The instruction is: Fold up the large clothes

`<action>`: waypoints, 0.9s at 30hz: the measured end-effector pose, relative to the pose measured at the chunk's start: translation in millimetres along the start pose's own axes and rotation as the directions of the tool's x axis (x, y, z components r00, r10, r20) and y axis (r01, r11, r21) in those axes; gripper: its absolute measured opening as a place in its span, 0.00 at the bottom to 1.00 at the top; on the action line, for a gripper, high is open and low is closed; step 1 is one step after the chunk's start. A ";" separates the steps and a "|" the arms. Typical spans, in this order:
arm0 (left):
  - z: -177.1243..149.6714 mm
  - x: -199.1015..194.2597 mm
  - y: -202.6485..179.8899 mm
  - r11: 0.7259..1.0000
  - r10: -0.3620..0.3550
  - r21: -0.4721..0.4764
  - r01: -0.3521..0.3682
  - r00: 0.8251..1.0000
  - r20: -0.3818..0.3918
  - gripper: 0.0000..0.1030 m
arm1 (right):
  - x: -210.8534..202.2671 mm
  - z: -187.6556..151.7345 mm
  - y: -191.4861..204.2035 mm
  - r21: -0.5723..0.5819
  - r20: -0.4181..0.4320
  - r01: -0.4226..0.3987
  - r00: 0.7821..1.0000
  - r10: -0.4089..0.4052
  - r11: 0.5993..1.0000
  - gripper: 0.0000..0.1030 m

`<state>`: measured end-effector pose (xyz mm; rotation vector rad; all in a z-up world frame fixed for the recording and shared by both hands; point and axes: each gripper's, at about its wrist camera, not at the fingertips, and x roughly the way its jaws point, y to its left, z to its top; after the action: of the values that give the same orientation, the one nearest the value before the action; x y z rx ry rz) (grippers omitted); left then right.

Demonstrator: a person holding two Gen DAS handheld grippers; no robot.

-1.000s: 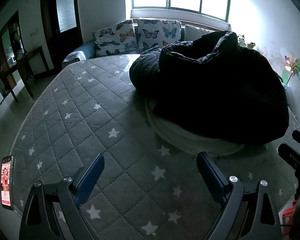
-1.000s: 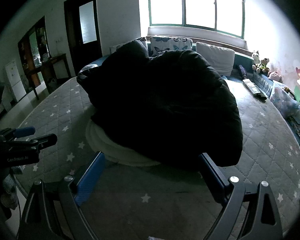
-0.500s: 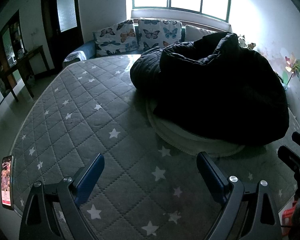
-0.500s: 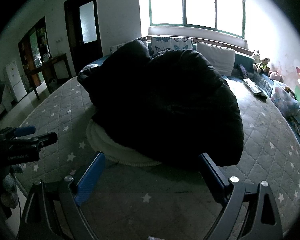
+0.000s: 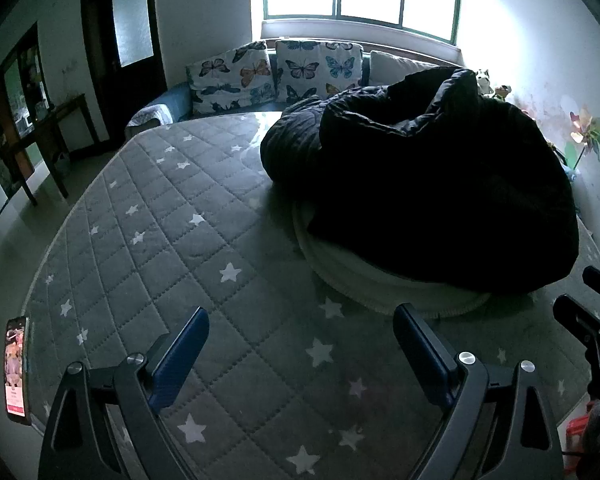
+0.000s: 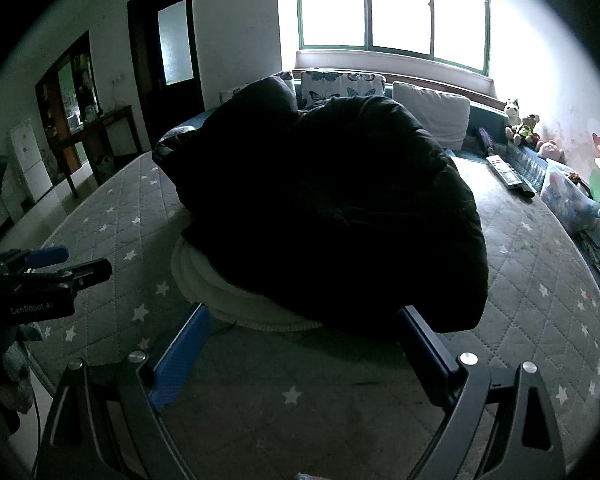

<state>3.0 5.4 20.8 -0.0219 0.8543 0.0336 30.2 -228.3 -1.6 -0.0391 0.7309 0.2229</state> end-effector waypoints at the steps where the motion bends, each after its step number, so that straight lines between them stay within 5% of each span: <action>1: 0.8 1.2 0.2 1.000 0.001 0.001 -0.001 1.000 0.000 0.96 | 0.4 -0.2 -0.7 0.000 -0.001 0.001 1.000 -0.001 1.000 0.98; 20: 11.0 8.7 -0.9 0.999 -0.026 0.025 0.027 0.999 -0.035 0.96 | 5.7 2.8 -5.3 -0.003 0.001 -0.004 1.000 0.004 1.000 0.98; 27: 27.8 16.4 12.2 0.998 -0.036 0.038 0.039 0.997 -0.068 0.72 | 9.0 13.8 -10.3 -0.049 0.005 0.005 1.000 -0.005 0.999 0.98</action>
<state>34.2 18.8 26.6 -0.0019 0.9215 -0.0198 48.0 -235.2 2.2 -0.0871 0.7202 0.2359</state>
